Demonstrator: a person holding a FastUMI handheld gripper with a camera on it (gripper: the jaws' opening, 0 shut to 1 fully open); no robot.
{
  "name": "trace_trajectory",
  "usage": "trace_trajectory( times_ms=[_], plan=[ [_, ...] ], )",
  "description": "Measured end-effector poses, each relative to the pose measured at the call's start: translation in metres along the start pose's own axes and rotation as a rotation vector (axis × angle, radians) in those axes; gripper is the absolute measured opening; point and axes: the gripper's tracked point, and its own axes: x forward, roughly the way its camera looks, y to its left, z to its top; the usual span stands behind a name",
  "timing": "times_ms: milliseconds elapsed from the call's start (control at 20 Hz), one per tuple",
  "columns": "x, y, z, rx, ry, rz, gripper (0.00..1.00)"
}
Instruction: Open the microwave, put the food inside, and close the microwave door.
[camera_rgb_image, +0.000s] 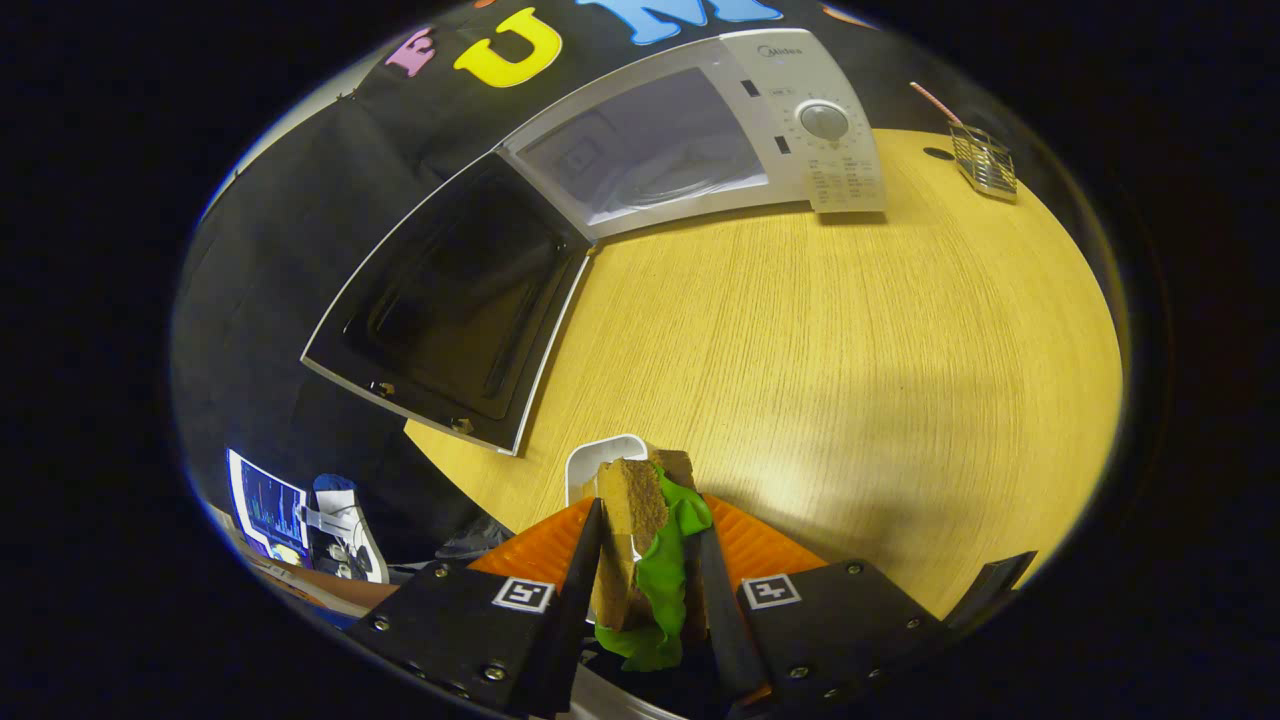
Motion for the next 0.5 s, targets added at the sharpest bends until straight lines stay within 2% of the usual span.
trace_trajectory(
  times_ms=[50,100,150,200,500],
  plan=[
    [-0.002,0.003,0.003,0.022,-0.003,0.01,0.54],
    [-0.002,0.005,0.004,0.03,-0.009,0.015,0.44],
    [-0.002,0.004,0.009,0.056,-0.032,-0.003,0.44],
    [-0.005,0.006,0.009,0.066,-0.029,-0.003,0.3],
    [-0.021,0.023,0.017,0.072,-0.056,-0.013,0.3]
  ],
)
